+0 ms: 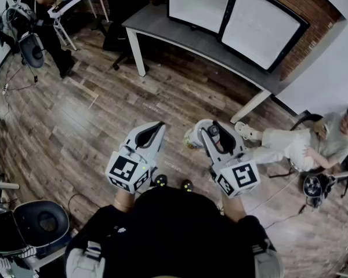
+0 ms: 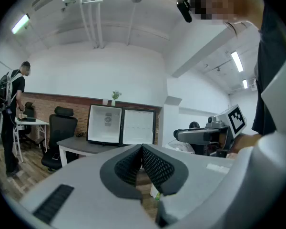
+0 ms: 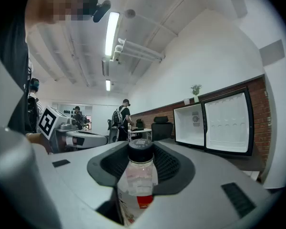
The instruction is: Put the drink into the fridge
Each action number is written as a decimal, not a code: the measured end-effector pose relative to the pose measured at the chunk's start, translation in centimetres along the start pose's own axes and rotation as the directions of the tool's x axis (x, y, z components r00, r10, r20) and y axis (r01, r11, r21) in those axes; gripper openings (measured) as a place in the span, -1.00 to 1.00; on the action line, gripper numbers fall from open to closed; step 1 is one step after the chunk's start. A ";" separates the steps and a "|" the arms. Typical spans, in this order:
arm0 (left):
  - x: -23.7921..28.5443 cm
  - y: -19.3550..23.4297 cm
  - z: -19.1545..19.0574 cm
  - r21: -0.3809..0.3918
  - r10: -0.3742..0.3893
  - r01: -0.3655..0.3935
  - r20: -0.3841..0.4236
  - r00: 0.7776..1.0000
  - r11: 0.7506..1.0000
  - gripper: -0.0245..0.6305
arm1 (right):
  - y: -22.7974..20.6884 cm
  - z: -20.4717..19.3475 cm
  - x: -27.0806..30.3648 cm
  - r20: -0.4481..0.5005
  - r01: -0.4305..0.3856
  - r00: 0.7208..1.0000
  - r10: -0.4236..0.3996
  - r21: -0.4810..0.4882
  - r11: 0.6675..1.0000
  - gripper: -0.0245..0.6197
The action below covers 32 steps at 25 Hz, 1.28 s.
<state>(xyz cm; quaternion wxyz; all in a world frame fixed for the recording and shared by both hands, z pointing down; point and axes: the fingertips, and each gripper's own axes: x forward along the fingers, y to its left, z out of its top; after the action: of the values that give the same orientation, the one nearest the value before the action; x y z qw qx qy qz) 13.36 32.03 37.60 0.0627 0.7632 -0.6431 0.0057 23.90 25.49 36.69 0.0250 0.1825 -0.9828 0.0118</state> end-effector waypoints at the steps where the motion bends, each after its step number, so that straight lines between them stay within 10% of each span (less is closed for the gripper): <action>1: 0.0 0.0 0.0 0.004 -0.001 0.001 0.000 1.000 1.000 -0.94 | 0.0 0.0 0.1 -0.001 -0.001 1.000 0.001 0.000 1.000 -0.46; 32: 1.8 -6.2 -1.4 0.018 0.085 -0.084 -0.054 0.995 0.996 -0.94 | -4.6 -1.7 -5.8 -0.001 -0.058 0.998 0.058 0.085 0.995 -0.46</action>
<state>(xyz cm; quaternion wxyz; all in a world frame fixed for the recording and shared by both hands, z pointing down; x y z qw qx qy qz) 19.89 31.41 38.56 0.0738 0.7355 -0.6727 0.0343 31.00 23.28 38.11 0.0187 0.1547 -0.9863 0.0545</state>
